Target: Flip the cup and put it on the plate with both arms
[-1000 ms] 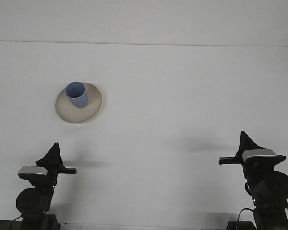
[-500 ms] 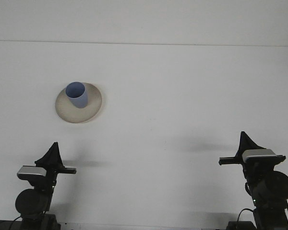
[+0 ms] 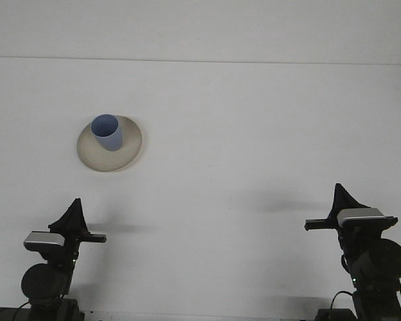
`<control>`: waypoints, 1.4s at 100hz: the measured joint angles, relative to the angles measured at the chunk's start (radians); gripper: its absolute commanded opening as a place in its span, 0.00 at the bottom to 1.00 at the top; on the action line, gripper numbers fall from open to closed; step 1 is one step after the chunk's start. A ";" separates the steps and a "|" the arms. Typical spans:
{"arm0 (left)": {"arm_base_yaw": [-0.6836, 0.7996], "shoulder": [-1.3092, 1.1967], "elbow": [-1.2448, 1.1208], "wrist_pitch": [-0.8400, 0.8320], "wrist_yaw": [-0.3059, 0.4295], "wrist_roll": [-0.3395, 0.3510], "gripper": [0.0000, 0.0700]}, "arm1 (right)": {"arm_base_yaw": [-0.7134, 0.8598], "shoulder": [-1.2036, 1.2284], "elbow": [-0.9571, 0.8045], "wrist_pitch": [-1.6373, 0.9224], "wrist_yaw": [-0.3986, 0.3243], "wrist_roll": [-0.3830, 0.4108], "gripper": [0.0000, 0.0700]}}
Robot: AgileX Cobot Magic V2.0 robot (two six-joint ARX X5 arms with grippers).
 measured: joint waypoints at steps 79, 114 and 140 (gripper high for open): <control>0.000 0.000 0.000 0.000 0.000 0.000 0.01 | -0.025 -0.446 -0.369 0.130 0.000 0.000 0.00; 0.000 0.000 0.000 0.001 0.000 0.000 0.02 | -0.027 -0.442 -0.468 0.198 0.000 0.000 0.00; 0.000 0.000 0.000 0.001 0.000 0.000 0.01 | -0.027 -0.442 -0.520 0.269 0.000 0.000 0.00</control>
